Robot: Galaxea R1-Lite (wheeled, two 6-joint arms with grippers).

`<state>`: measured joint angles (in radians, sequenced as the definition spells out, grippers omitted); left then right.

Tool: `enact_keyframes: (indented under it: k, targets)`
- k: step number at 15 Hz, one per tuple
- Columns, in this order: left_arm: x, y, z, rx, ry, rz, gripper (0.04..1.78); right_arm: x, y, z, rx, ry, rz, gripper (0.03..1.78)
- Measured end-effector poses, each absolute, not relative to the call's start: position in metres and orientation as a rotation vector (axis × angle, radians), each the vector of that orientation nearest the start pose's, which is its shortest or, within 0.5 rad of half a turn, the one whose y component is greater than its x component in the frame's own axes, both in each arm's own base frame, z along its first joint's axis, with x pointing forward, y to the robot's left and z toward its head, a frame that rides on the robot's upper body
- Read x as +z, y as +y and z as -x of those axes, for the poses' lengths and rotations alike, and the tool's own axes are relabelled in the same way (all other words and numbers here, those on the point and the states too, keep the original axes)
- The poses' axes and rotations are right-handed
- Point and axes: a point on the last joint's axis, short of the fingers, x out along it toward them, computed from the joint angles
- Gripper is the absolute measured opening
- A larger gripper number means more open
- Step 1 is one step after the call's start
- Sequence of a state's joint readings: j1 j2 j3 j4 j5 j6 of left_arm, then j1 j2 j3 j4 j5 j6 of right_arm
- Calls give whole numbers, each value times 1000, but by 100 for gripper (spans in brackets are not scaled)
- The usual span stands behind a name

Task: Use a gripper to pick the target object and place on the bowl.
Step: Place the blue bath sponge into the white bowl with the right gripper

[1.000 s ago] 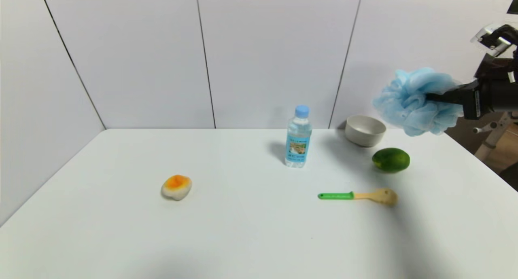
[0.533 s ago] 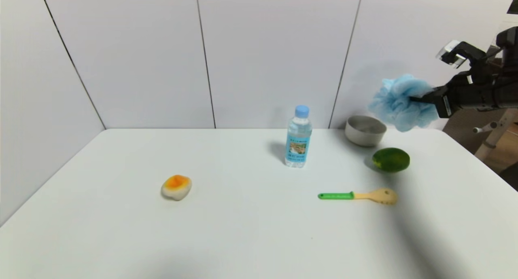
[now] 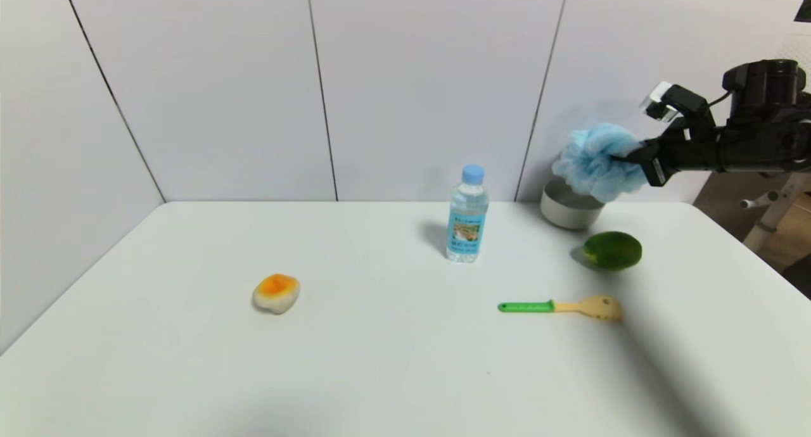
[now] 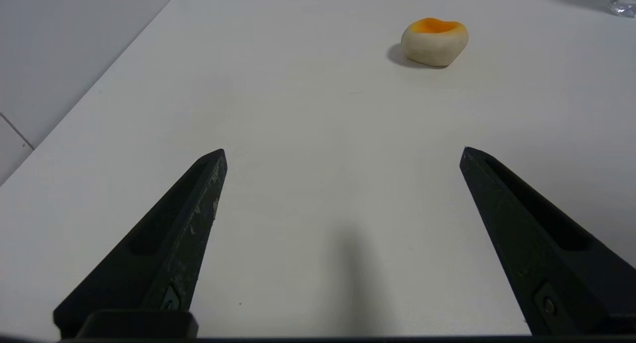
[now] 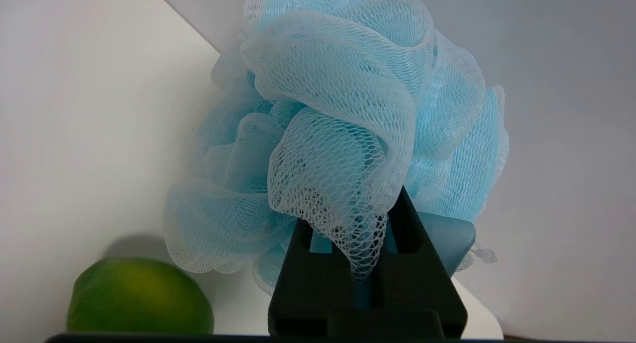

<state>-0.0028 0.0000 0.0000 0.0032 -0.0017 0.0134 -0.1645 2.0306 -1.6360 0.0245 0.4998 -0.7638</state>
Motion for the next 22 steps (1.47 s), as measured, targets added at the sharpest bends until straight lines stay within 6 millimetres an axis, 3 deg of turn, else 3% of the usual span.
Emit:
enact_keyframes:
  k: [6,11,14,18,22]
  targets:
    - [75,0,23,-4,3,-14,169,213,-47,-429,489,230,624,15]
    - [75,0,23,-4,3,-13,169,205,-44,-433,503,245,616,82]
    - [75,0,23,-4,3,-14,169,204,-45,-434,501,247,614,110]
    - [75,0,23,-4,3,-13,169,219,-45,-424,493,255,597,134]
    - [75,0,23,-4,3,-13,169,258,-48,-390,470,266,565,149]
